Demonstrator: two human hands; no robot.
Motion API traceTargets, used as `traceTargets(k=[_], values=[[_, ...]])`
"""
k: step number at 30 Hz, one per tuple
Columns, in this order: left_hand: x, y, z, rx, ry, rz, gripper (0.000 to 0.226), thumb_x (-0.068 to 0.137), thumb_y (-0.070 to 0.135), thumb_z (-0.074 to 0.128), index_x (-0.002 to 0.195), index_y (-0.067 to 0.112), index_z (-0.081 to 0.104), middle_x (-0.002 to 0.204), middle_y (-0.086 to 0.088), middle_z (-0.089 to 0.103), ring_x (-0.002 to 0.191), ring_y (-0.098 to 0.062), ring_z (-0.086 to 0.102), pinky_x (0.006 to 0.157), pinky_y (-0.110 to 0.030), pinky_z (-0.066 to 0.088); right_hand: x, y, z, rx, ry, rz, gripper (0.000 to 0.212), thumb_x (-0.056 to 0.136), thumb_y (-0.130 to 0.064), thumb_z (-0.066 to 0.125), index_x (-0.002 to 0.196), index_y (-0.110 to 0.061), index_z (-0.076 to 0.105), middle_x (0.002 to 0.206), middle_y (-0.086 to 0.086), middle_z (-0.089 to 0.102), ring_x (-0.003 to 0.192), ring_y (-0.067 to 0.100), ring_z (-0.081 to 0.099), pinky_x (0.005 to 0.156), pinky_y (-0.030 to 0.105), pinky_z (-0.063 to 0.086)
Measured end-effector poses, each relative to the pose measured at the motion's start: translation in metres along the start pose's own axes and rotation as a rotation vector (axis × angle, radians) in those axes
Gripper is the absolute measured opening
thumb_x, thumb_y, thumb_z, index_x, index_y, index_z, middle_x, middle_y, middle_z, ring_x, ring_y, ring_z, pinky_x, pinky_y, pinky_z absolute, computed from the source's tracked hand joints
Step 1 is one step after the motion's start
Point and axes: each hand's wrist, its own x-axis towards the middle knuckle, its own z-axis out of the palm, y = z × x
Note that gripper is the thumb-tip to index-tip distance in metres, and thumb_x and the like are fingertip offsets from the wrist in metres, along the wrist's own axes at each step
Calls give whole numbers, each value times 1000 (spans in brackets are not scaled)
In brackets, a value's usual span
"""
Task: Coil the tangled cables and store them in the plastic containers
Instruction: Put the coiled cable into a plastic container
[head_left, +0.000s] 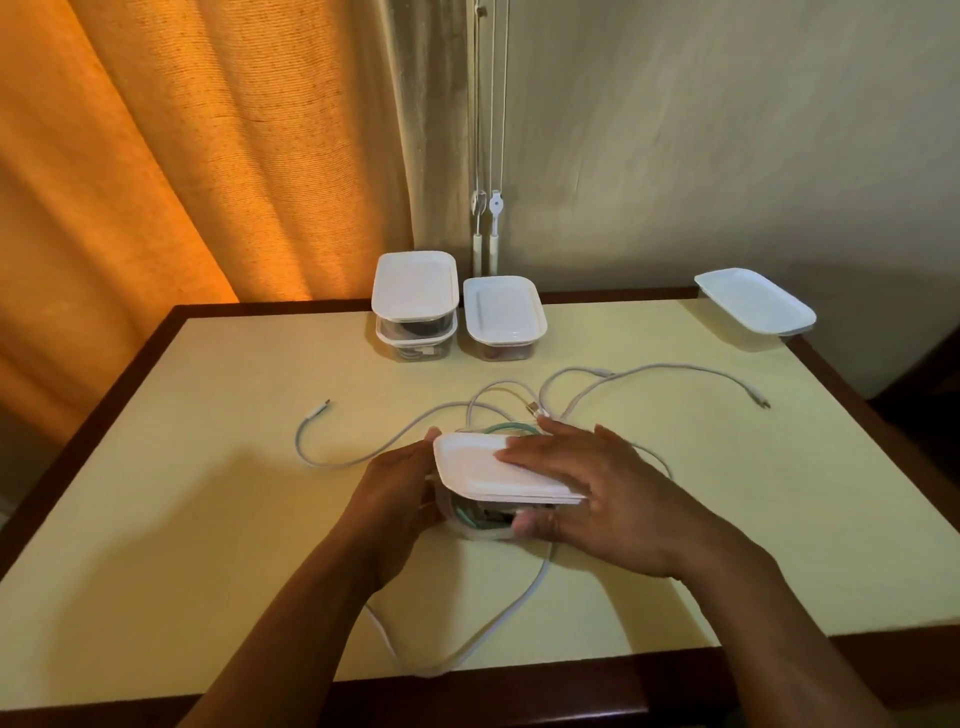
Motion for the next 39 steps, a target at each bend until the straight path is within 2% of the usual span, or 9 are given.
traceTargets(k=[7,12,17,21,24,27,31,35,39], values=[[1,7,-5,-77,-90,-94,61,102,62,38,123,14,71,115,-10,76,109,-30,72,102,-51,54,-2,-11,11,-155,-127,41,66,86,-79,24,149,-66,13,165,-21,-22,146,3,-35,123,45,-17],[1,5,-6,23,-98,-47,27,105,27,55,121,15,73,113,-10,77,112,-36,70,100,-54,54,-1,-4,13,-266,-74,10,59,93,-66,46,149,-62,26,164,-21,-27,144,7,-41,123,53,-15],[2,0,-5,82,-74,4,27,105,17,54,126,13,71,113,-7,78,102,-27,75,84,-42,61,0,1,20,-65,-64,38,51,91,-58,63,139,-61,45,165,-27,-12,147,0,-32,126,50,-5],[2,-1,-3,54,-39,15,26,103,14,58,124,8,71,110,-10,78,100,-29,76,81,-41,61,3,5,28,93,-19,73,48,88,-75,41,133,-62,53,164,-32,-5,147,-7,-27,126,50,-7],[-1,0,3,54,50,37,23,102,14,59,119,9,74,103,-7,80,94,-27,77,84,-47,63,6,10,40,186,144,63,28,99,-53,55,125,-59,61,160,-38,11,151,-8,-10,127,46,10],[-7,0,10,106,137,108,22,102,14,60,100,23,80,94,-1,80,89,-25,76,89,-54,61,5,10,47,230,308,117,50,92,-41,72,139,-40,54,160,-27,22,149,-2,16,120,35,32],[-14,14,11,15,171,236,27,102,10,58,102,26,79,102,2,80,98,-21,75,96,-50,58,6,-12,35,415,556,306,82,81,-58,70,151,-35,35,159,-18,20,139,-1,28,96,7,30],[-21,28,9,-43,71,316,27,104,10,53,112,21,77,110,-1,79,105,-22,74,94,-45,57,9,-29,21,854,570,553,45,92,-70,39,111,-38,64,111,-14,69,95,1,64,74,24,49],[-19,34,0,40,26,216,24,104,14,52,108,16,75,104,-3,78,104,-30,71,92,-49,58,6,-34,14,826,486,616,51,97,-64,41,88,-23,69,80,0,74,72,18,71,55,32,56]])
